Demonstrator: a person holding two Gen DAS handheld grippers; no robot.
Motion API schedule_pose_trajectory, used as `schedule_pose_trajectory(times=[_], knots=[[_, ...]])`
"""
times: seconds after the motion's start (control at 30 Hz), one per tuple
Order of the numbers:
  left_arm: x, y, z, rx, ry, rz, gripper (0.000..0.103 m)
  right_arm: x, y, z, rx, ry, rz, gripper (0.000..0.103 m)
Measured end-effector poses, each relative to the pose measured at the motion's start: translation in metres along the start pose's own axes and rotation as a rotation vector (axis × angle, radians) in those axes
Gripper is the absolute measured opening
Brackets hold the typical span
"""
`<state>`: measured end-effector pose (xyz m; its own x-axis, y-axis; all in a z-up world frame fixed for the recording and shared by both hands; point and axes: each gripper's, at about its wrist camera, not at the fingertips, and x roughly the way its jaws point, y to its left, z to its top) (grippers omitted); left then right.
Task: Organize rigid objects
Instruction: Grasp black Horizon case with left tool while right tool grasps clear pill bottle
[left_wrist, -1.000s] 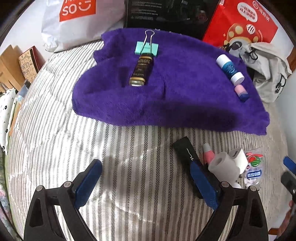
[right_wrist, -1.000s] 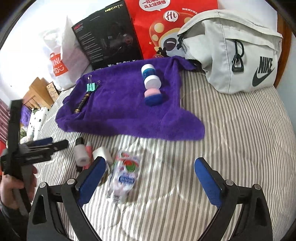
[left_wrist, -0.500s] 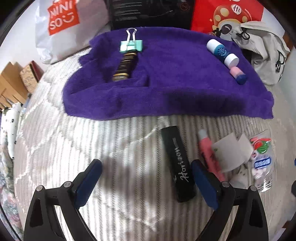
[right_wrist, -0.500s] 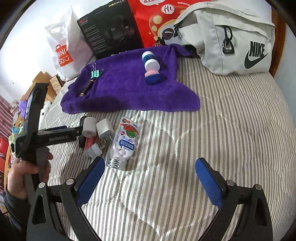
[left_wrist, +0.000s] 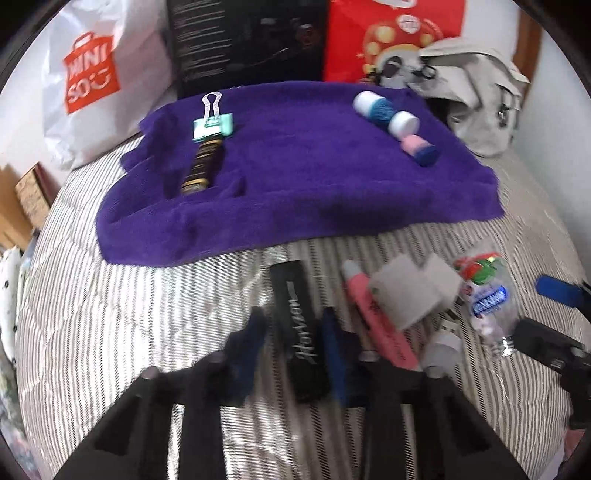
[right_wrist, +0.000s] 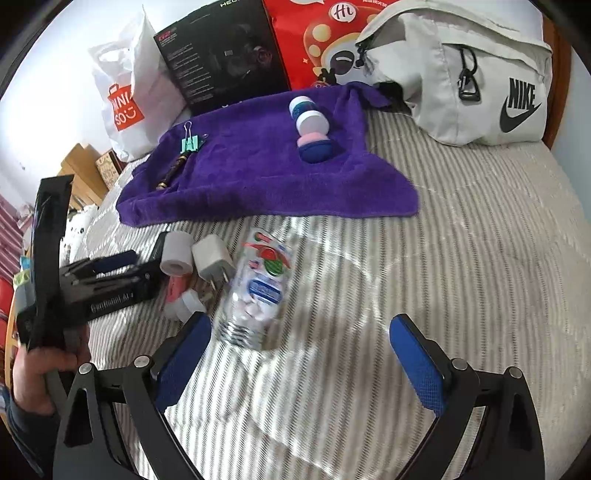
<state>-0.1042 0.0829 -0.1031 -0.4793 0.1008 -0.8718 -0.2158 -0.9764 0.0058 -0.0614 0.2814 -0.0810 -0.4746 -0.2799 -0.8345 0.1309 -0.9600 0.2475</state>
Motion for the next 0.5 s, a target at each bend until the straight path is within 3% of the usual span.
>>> schedule_pose_trajectory(times=[0.07,0.5], knots=[[0.0,-0.004,0.0,0.012,-0.008,0.006,0.024,0.005,0.008,0.002,-0.006,-0.006,0.006,0.096],[0.0,-0.002,0.0,0.023,-0.017,-0.026,0.023,0.045,0.037,0.004,-0.09,0.007,-0.194,0.08]])
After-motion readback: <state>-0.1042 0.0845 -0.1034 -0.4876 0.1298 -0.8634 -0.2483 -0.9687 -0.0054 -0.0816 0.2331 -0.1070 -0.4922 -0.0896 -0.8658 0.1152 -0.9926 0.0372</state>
